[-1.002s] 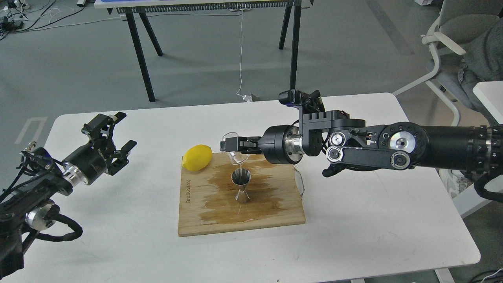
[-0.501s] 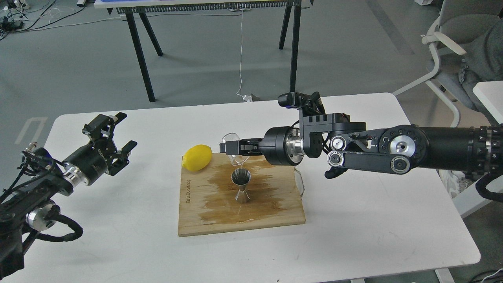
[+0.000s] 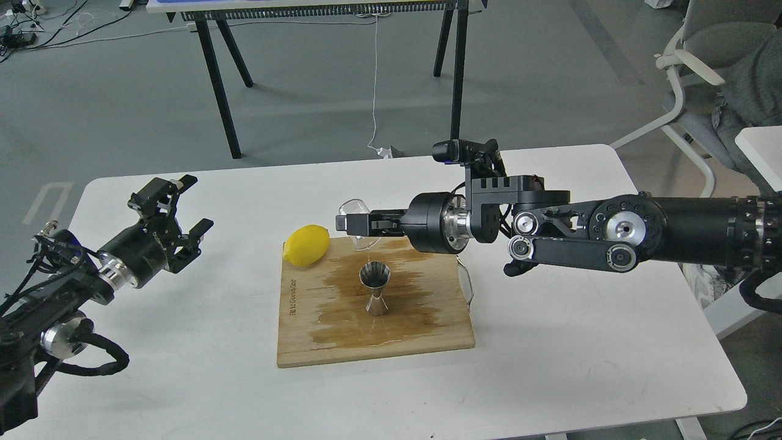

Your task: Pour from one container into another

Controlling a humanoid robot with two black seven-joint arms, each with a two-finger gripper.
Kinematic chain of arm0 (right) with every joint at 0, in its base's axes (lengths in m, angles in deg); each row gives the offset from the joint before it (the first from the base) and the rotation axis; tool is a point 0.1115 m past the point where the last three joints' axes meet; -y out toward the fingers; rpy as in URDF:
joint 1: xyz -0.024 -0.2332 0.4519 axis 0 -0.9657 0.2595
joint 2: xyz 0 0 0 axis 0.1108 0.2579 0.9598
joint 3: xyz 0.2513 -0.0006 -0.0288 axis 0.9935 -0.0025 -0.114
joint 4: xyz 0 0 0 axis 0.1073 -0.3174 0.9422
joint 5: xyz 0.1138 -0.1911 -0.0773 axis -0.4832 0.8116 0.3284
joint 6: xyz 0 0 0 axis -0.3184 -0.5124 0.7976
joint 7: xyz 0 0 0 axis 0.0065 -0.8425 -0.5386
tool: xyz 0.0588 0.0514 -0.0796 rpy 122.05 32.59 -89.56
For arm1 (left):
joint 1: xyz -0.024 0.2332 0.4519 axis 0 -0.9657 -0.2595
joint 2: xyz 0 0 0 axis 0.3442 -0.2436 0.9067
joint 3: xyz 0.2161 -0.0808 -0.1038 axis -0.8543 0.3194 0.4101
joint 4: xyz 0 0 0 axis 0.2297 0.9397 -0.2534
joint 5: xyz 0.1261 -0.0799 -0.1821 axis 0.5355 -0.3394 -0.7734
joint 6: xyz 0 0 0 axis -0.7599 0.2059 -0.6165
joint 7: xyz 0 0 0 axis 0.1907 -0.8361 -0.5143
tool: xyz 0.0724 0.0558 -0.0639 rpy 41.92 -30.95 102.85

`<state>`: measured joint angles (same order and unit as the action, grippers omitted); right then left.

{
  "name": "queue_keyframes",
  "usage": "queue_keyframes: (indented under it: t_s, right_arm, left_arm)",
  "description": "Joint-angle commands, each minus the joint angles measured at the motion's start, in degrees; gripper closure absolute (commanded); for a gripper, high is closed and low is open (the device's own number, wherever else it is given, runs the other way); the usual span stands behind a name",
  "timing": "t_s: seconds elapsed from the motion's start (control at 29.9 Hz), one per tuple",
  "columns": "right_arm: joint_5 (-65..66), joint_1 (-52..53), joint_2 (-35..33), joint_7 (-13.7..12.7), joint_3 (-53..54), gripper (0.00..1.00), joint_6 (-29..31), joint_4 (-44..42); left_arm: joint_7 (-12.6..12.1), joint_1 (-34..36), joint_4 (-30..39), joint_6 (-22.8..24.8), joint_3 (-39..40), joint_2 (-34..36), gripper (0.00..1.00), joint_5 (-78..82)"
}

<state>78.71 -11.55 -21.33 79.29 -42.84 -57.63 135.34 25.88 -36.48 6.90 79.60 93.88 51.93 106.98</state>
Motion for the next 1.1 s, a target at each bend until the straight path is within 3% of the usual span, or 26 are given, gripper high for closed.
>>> queue_keyframes:
  t_s: [0.0,0.23,0.4,0.57,0.9,1.07]
  right_arm:
    - [0.02,-0.11,0.0,0.09,-0.02,0.78,0.0,0.0]
    - [-2.26,-0.28,-0.79,-0.52,1.56,0.78,-0.35,0.0]
    - [-17.7,-2.21,-4.56,-0.96,9.98,0.78,-0.35,-0.09]
    - [-37.74,-10.02,-8.87,-3.59,28.51,0.78,-0.53,-2.1]
    - [-75.1,-38.93,-13.45,-8.43,73.42,0.79,-0.61,-14.32]
    - [-85.66,-48.43,-13.1,-8.35,82.24,0.79,-2.02,-17.92]
  left_arm:
    - [0.0,0.01,0.0,0.0,0.0,0.0,0.01,0.0]
    - [0.0,0.01,0.0,0.0,-0.08,0.0,0.01,0.0]
    - [0.0,0.01,0.0,0.0,-0.08,0.09,0.01,0.0]
    - [0.0,0.01,0.0,0.0,-0.17,0.18,0.01,0.18]
    - [0.0,0.01,0.0,0.0,-0.17,0.09,0.01,0.0]
    - [0.0,0.18,0.0,0.0,-0.26,0.18,0.01,0.0]
